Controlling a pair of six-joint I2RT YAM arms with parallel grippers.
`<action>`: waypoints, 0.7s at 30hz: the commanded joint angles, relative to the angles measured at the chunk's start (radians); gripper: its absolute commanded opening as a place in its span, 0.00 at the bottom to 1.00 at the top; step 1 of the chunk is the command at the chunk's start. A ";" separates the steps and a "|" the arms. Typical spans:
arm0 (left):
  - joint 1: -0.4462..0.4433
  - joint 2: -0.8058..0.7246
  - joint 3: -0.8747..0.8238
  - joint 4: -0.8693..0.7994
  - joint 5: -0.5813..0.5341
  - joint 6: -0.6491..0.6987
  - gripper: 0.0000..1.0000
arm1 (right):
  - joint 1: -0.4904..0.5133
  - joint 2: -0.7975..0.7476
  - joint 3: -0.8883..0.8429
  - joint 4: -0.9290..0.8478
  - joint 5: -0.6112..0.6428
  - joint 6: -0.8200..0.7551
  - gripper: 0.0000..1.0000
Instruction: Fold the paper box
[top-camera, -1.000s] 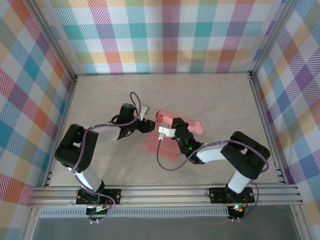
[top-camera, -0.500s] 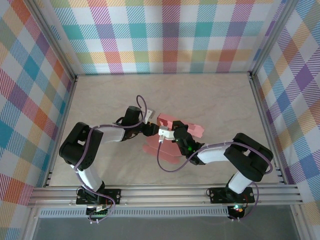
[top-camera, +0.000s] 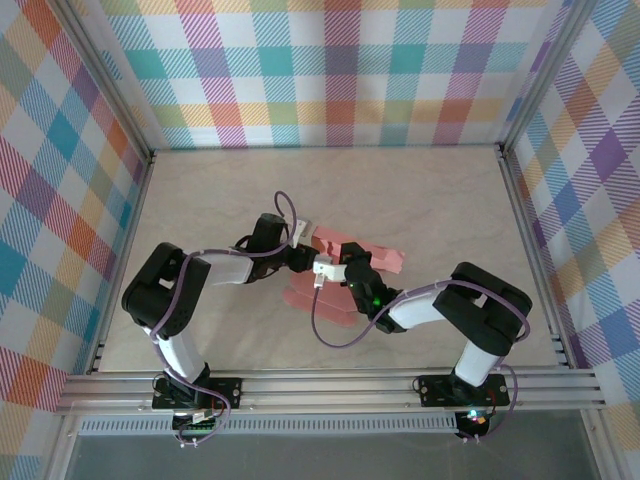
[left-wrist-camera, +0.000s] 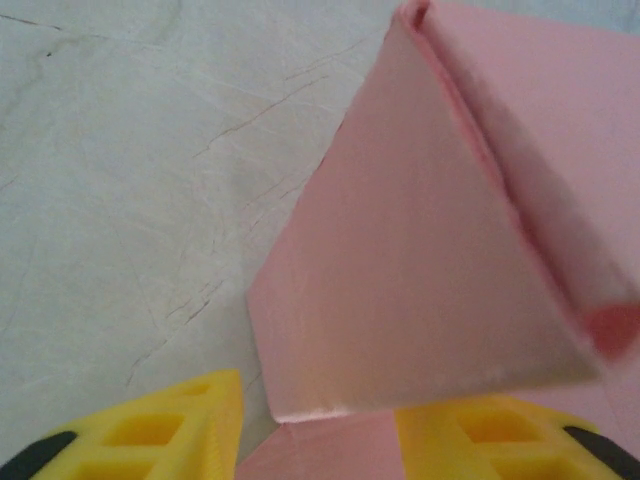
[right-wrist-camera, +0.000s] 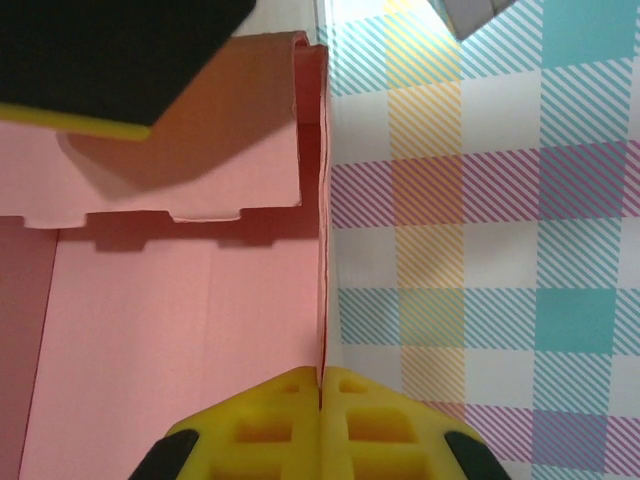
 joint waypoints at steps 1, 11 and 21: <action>-0.019 0.017 -0.005 0.075 -0.044 -0.045 0.41 | 0.021 0.021 0.003 0.042 0.007 -0.015 0.00; -0.033 0.017 -0.025 0.130 -0.081 -0.084 0.39 | 0.034 0.086 -0.008 0.134 0.042 -0.071 0.00; -0.033 0.022 -0.046 0.154 -0.083 -0.097 0.37 | 0.034 0.148 0.000 0.208 0.066 -0.091 0.00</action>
